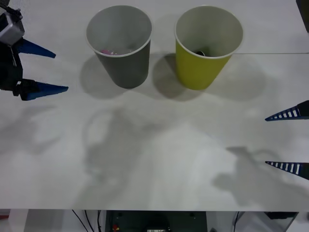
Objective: Put the can into the green bin and the plastic bottle into the gray bin
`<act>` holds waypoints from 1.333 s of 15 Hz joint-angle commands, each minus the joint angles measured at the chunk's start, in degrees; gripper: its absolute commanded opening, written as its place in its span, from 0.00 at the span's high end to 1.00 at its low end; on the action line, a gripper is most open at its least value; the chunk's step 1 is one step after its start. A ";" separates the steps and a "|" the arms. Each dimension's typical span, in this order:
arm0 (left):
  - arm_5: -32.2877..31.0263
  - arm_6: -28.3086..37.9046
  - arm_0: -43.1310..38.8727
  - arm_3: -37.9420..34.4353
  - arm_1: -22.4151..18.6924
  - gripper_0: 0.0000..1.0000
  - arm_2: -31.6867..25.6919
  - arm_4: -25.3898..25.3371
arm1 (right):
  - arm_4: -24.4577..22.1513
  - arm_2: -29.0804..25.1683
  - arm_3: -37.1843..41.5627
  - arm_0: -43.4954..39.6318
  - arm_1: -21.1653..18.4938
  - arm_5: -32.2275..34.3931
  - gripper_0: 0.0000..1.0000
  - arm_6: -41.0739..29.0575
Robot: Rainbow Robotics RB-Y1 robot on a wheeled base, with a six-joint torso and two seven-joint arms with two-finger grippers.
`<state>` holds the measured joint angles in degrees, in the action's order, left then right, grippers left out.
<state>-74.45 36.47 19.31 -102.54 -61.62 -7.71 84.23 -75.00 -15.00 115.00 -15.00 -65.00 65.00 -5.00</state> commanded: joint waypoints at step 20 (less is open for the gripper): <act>-10.02 -38.40 -27.13 -1.88 2.82 0.00 -14.18 -7.94 | 0.00 0.00 0.00 0.00 0.00 0.00 0.00 0.00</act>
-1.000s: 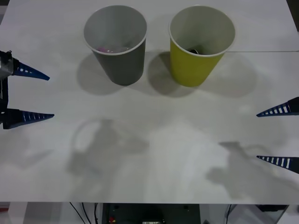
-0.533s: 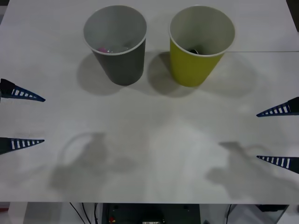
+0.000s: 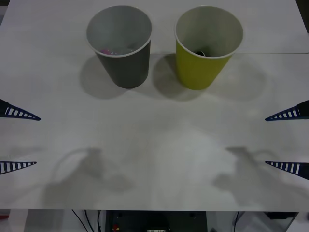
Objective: Put the can into the green bin and the plastic bottle into the gray bin
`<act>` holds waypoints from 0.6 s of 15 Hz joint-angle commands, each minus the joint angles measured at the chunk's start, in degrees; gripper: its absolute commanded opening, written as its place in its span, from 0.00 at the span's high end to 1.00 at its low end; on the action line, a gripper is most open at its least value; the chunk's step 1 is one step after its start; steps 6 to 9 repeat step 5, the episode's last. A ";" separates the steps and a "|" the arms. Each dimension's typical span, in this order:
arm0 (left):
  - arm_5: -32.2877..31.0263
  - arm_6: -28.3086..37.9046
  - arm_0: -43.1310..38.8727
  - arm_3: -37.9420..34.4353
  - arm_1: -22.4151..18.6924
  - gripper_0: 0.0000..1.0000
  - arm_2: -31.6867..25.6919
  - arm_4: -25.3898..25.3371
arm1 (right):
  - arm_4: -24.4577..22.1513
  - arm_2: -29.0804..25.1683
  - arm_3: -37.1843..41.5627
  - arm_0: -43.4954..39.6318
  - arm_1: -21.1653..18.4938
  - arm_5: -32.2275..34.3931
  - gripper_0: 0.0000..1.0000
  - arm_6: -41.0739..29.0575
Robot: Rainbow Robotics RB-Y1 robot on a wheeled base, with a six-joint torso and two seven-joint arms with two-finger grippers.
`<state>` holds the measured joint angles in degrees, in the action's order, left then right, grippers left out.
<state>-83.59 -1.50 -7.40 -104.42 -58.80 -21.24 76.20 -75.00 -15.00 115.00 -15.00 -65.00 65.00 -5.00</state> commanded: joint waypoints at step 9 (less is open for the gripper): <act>-0.96 -1.05 -0.59 0.00 0.00 0.00 -0.91 0.53 | 0.00 0.00 0.00 0.00 0.00 0.00 0.00 0.00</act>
